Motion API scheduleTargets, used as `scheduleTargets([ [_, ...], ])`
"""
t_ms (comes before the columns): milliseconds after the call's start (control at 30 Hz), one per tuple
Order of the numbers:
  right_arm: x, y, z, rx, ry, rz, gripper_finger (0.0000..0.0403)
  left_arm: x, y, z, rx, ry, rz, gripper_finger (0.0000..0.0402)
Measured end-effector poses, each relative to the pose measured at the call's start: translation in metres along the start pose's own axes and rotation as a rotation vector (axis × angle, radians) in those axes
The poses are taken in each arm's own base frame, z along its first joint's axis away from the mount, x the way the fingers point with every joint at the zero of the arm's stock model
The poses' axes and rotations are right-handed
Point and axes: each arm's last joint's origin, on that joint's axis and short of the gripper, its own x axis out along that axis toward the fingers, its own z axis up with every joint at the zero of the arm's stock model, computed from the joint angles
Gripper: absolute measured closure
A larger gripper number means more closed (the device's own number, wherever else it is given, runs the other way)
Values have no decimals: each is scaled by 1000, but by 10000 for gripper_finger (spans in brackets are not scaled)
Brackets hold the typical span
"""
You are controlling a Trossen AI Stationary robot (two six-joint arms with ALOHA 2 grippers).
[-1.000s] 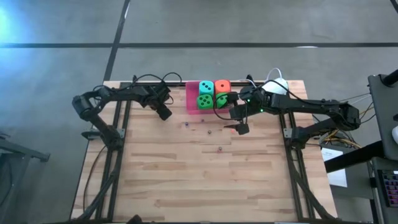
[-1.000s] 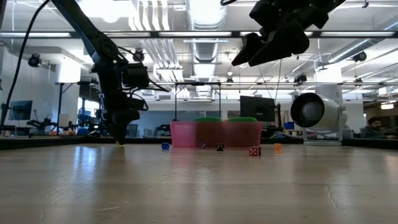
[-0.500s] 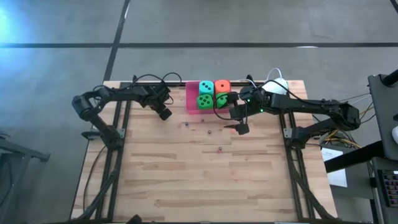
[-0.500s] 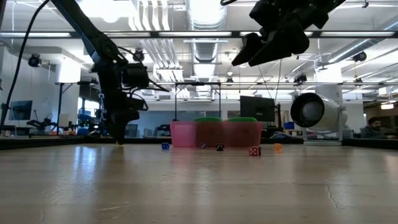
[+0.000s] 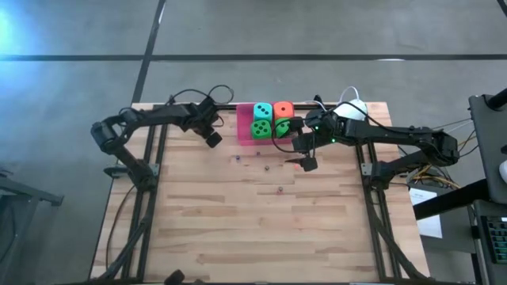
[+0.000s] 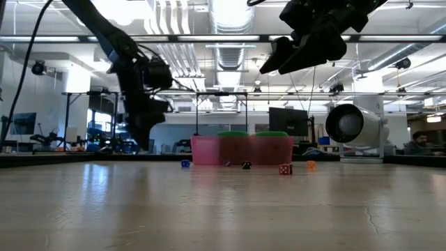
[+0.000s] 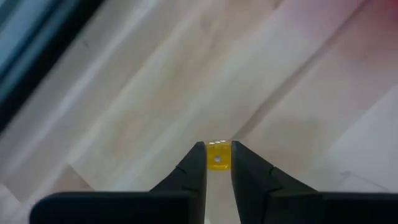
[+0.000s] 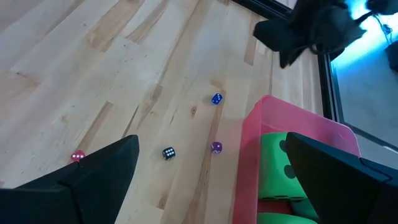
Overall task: Pick & Place Dice
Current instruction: Put the left small orange dice into the the pink bin
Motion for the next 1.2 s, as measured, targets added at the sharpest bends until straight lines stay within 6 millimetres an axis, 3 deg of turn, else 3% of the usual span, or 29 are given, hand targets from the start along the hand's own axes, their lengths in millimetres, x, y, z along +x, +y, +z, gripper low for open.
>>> scheduleTargets([
  [200,0,0,0,-1,0,0,3,-23,-3,27,6,-83,-6,346],
  [533,0,0,0,-1,0,0,3,-60,-26,67,75,-292,-100,345],
  [1000,0,0,1,-3,-5,-4,3,-28,-46,88,101,-393,-130,342],
  [1200,0,-1,1,-4,-7,-5,3,-21,-48,90,107,-397,-136,317],
])
